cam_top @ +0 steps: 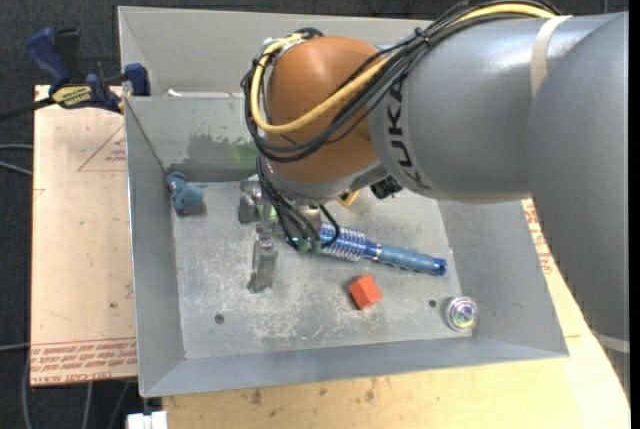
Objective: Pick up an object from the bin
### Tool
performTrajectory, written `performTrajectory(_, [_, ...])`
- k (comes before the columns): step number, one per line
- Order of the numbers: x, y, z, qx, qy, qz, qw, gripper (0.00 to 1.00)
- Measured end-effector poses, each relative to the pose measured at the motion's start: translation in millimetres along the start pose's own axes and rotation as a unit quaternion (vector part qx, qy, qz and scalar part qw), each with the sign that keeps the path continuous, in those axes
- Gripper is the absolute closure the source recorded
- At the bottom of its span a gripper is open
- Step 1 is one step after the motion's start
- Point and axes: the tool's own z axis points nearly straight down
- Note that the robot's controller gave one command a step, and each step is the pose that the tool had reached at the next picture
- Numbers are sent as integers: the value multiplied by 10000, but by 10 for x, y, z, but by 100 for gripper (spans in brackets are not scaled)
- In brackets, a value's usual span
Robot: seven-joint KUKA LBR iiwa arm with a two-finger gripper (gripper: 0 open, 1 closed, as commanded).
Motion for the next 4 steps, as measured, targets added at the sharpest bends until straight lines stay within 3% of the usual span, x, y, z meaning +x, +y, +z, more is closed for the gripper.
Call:
performTrajectory(1, [-205, -783, -54, 7, -46, 657, 9978, 0])
performTrajectory(2, [-396, -1473, 354, 11, -28, 813, 9967, 0])
performTrajectory(3, [-432, -1357, 1200, -8, -6, 1047, 9945, 0])
performTrajectory(4, [-449, -1362, 1160, -13, -35, 1058, 9944, 100])
